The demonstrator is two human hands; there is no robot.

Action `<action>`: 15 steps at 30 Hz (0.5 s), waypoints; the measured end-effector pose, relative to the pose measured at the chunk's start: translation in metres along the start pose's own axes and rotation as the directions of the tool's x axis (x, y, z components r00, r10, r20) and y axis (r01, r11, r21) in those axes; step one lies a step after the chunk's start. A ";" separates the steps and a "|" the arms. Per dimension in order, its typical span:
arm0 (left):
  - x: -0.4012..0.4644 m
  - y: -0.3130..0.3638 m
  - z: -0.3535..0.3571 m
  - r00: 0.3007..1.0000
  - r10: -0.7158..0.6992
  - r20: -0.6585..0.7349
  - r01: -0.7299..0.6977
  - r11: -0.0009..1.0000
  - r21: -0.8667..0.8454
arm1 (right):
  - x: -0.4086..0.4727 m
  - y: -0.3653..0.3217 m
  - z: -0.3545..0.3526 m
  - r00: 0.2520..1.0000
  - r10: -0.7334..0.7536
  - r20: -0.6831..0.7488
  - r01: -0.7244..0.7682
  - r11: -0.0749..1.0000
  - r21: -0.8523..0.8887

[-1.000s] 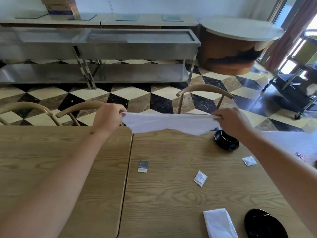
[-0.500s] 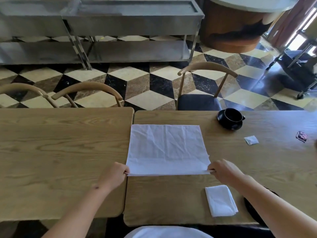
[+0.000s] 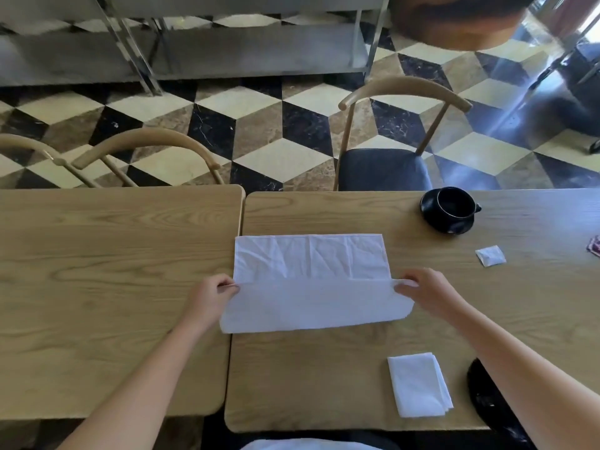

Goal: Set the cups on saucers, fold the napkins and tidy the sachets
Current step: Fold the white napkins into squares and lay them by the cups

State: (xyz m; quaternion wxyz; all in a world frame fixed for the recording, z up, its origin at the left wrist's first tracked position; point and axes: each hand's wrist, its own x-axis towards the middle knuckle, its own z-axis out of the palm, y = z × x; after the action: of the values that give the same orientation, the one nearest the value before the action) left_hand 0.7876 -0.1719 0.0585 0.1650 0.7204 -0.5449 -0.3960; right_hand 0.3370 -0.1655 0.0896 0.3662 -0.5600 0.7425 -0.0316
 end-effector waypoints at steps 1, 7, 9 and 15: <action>0.007 0.004 0.000 0.999 -0.015 -0.044 0.014 1.000 -0.027 | 0.012 -0.002 -0.004 1.000 0.011 -0.015 -0.011 1.000 0.027; 0.070 0.031 0.002 0.981 -0.118 -0.157 0.103 0.989 -0.102 | 0.084 -0.013 -0.012 0.997 0.067 -0.023 -0.063 0.989 0.134; 0.091 0.035 0.006 0.977 -0.133 -0.168 0.121 0.989 -0.082 | 0.104 -0.013 -0.008 0.996 0.094 -0.005 -0.092 0.986 0.141; 0.134 0.036 0.024 0.963 -0.194 -0.186 0.185 0.981 -0.062 | 0.142 -0.007 0.002 0.992 0.123 0.025 -0.125 0.981 0.149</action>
State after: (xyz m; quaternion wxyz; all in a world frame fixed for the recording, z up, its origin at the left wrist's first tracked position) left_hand 0.7585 -0.3026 0.0154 0.1940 0.8002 -0.4461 -0.3508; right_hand 0.3293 -0.2892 0.0192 0.4144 -0.4837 0.7686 -0.0602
